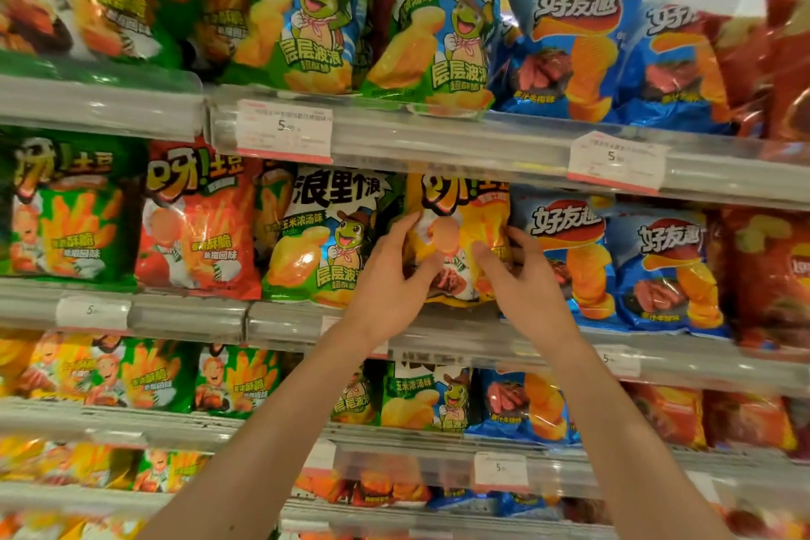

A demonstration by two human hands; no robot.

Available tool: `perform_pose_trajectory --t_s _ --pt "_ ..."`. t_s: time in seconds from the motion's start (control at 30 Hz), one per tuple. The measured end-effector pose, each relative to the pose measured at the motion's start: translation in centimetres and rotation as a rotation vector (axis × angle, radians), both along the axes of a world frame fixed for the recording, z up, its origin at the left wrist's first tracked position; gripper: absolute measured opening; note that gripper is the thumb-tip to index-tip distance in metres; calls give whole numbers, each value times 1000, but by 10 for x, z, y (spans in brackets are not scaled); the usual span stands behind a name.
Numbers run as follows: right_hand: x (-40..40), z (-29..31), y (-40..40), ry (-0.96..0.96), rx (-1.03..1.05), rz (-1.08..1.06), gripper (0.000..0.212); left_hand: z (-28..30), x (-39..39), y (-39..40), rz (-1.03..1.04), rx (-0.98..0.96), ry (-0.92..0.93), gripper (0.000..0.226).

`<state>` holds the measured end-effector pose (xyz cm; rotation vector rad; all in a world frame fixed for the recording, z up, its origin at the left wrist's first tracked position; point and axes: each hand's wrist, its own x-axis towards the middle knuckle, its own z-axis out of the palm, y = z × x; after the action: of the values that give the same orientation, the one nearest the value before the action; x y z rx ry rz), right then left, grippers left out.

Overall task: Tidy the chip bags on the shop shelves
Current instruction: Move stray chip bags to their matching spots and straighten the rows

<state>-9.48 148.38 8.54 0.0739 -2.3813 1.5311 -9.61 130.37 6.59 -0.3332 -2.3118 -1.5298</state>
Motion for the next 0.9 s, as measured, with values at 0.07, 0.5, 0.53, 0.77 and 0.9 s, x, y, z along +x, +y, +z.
perform_pose_trajectory --t_s 0.07,0.5,0.53,0.77,0.9 --pt "7 8 4 -8 -98 26 65 6 8 -2 -20 70 -1 63" --pt "67 -47 3 -193 -409 158 52 -25 91 -9 88 241 -169 53" --pt "69 -51 1 -214 -421 171 50 -27 96 -11 103 247 -186 50" --pt "94 -69 -30 -282 -407 276 51 -44 131 -39 177 270 -244 58" --pt "119 -70 -56 -280 -402 257 45 -49 150 -66 177 294 -236 50"
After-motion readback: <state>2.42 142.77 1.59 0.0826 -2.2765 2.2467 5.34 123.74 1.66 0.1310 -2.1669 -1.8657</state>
